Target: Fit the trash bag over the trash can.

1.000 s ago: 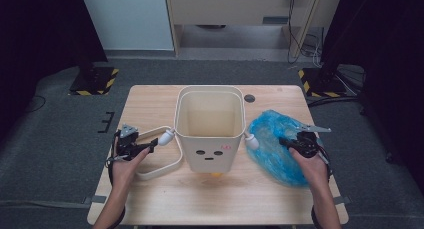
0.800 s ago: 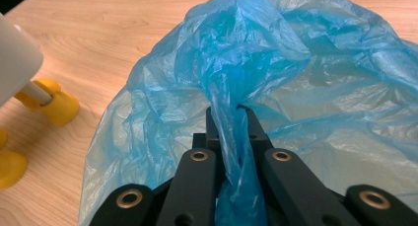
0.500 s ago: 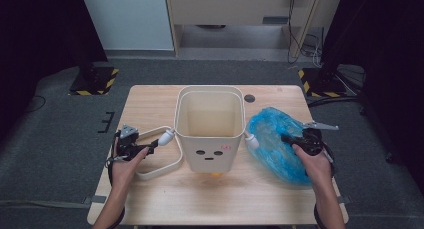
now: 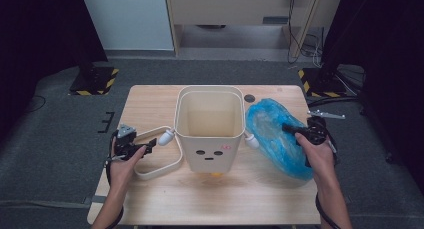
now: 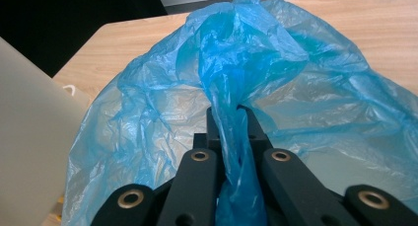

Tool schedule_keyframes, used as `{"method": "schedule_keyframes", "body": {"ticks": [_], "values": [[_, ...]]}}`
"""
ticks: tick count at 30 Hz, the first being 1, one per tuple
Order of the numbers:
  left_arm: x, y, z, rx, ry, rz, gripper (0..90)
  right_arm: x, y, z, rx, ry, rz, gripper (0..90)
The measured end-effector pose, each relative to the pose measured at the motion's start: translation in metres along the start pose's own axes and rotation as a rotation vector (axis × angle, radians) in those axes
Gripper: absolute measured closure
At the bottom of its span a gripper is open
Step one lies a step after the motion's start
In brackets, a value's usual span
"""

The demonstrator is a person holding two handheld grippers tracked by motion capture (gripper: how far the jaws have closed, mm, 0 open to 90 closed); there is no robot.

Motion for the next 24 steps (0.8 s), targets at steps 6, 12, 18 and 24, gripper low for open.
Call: {"method": "schedule_keyframes", "body": {"ticks": [6, 12, 18, 24], "values": [[0.0, 0.001, 0.001, 0.005, 0.002, -0.004, 7.5, -0.02, -0.006, 0.004, 0.011, 0.026, -0.01, 88.2], [-0.001, 0.004, -0.001, 0.011, 0.0, -0.013, 7.5, -0.036, -0.011, 0.017, -0.01, 0.071, -0.05, 88.5], [-0.001, 0.004, 0.0, 0.01, 0.003, -0.012, 7.5, -0.044, -0.016, 0.027, -0.021, 0.078, -0.054, 88.7], [-0.001, 0.004, 0.0, 0.009, 0.001, -0.013, 7.5, -0.05, -0.018, 0.027, -0.041, 0.089, -0.08, 88.9]]}}
Point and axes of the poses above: each handheld gripper's, and its own axes: z roughly backward along the jaws, x roughly out of its underside, y roughly to its right, the point moved 3 cm from there along -z, roughly forward along the jaws, and after that the axes turned 5 degrees about -z, right-handed, at the moved point
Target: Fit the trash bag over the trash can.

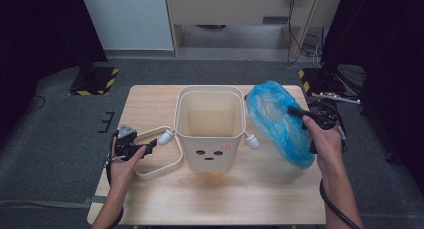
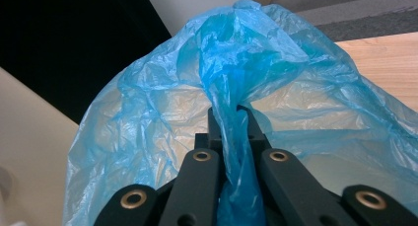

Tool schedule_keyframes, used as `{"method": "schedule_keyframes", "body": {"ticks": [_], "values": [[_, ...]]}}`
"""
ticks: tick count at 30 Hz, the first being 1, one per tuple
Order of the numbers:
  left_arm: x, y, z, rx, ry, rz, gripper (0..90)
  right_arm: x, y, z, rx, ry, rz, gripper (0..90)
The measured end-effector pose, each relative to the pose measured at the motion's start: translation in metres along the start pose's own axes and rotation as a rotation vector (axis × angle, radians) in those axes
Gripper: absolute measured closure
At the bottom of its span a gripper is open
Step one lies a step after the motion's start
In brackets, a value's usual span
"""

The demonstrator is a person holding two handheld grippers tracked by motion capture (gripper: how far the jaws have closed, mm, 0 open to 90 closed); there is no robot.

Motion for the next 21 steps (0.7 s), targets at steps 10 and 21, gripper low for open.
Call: {"method": "schedule_keyframes", "body": {"ticks": [10, 21], "values": [[0.0, 0.0, 0.0, 0.002, -0.001, 0.002, 7.5, -0.011, -0.008, 0.008, -0.04, 0.022, -0.034, 88.9], [0.001, -0.001, 0.0, 0.003, 0.0, 0.002, 7.5, -0.02, -0.022, 0.012, -0.079, 0.031, -0.04, 89.0]]}}
Point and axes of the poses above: each handheld gripper's, and its own axes: z roughly backward along the jaws, x roughly out of its underside, y roughly to its right, the point moved 3 cm from there along -z, roughly forward along the jaws, and after that the axes turned 5 degrees about -z, right-handed, at the moved point
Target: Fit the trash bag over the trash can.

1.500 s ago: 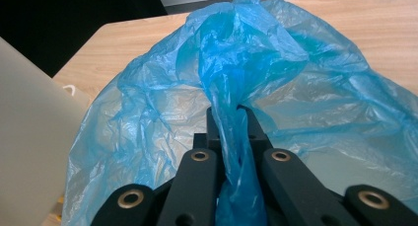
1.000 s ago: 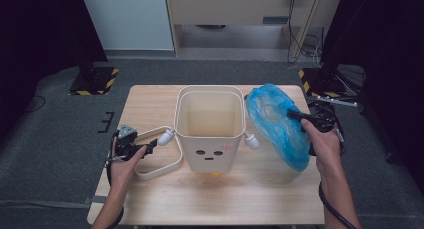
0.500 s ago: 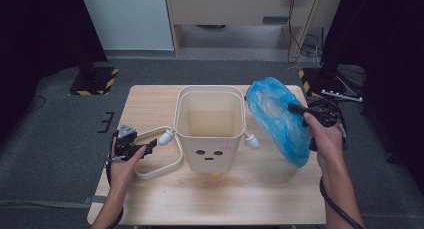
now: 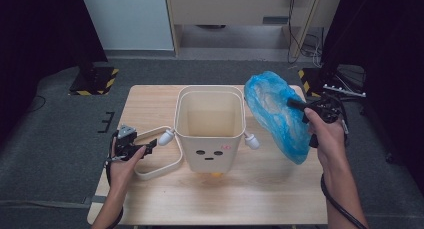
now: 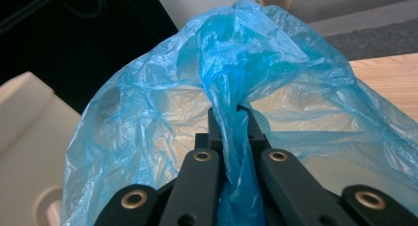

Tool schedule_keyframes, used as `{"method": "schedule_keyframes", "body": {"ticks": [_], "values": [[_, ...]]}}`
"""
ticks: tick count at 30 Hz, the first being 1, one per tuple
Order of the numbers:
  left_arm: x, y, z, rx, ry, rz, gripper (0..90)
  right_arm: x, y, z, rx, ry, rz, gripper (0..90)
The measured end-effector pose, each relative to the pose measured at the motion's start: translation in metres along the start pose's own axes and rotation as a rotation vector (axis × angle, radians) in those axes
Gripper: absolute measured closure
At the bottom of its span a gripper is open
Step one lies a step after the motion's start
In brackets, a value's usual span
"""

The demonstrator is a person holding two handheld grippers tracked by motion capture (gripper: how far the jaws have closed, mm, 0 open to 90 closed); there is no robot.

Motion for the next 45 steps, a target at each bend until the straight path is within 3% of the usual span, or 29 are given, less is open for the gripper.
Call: {"method": "schedule_keyframes", "body": {"ticks": [21, 33, 45], "values": [[0.0, 0.002, -0.001, 0.002, -0.006, -0.01, 7.5, -0.021, -0.02, 0.02, -0.081, 0.041, -0.035, 89.3], [-0.001, 0.002, -0.001, 0.002, -0.008, -0.014, 7.5, -0.036, -0.049, 0.031, -0.124, 0.032, -0.02, 89.3], [-0.001, 0.001, 0.0, 0.0, -0.005, -0.011, 7.6, -0.049, -0.089, 0.027, -0.167, 0.009, 0.027, 89.3]]}}
Point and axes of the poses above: each handheld gripper's, and its own axes: z roughly backward along the jaws, x roughly out of its underside, y roughly to its right, the point moved 3 cm from there along -z, roughly forward along the jaws, and after that the axes turned 5 degrees about -z, right-handed, at the moved point
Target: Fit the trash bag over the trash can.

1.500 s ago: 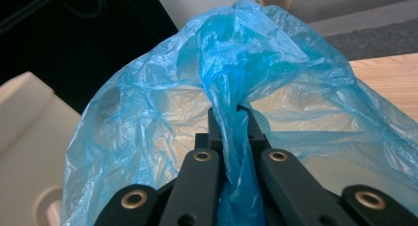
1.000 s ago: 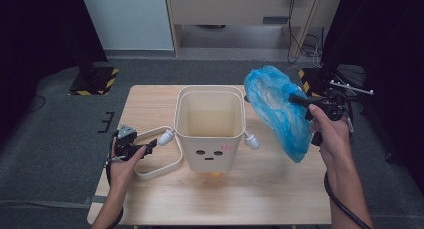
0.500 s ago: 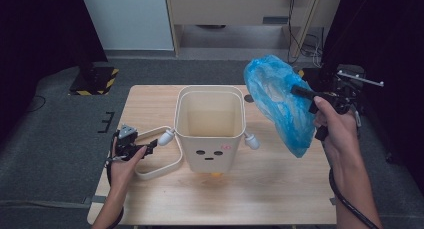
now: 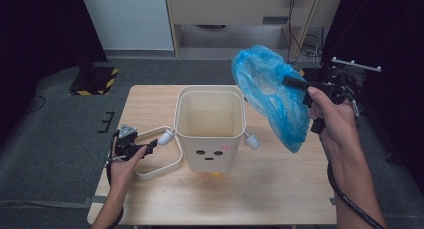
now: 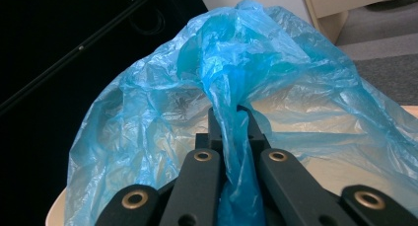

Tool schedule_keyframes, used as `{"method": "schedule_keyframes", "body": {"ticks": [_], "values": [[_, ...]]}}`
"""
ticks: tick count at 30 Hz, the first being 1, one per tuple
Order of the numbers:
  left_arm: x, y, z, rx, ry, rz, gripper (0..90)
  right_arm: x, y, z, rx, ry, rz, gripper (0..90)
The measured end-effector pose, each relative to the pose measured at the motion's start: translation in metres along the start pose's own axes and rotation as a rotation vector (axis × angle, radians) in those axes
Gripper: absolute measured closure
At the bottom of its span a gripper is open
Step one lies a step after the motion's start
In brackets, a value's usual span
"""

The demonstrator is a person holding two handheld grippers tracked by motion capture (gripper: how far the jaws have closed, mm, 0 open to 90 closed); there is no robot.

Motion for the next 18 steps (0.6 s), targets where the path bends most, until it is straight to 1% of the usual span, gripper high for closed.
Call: {"method": "schedule_keyframes", "body": {"ticks": [3, 4, 10, 12, 18], "values": [[0.0, -0.001, 0.0, 0.001, 0.001, 0.003, 7.6, 0.0, -0.009, -0.007, -0.002, -0.016, 0.005, 89.3], [0.001, -0.001, 0.0, 0.002, 0.0, 0.003, 7.6, 0.001, -0.011, -0.01, 0.0, -0.022, 0.015, 89.3], [0.0, -0.002, 0.001, 0.0, 0.002, 0.006, 7.6, 0.004, -0.016, -0.024, -0.013, -0.045, 0.013, 89.3], [0.0, -0.002, 0.0, 0.001, 0.001, 0.007, 7.7, 0.004, -0.02, -0.028, -0.02, -0.05, 0.01, 89.3], [0.0, -0.001, 0.0, 0.001, 0.0, 0.003, 7.7, 0.003, -0.032, -0.036, -0.032, -0.065, 0.024, 89.3]]}}
Point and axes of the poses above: each handheld gripper's, and its own axes: z roughly backward along the jaws, x roughly out of its underside, y roughly to its right, the point moved 3 cm from there along -z, roughly forward along the jaws, and after that the axes turned 5 degrees about -z, right-handed, at the moved point
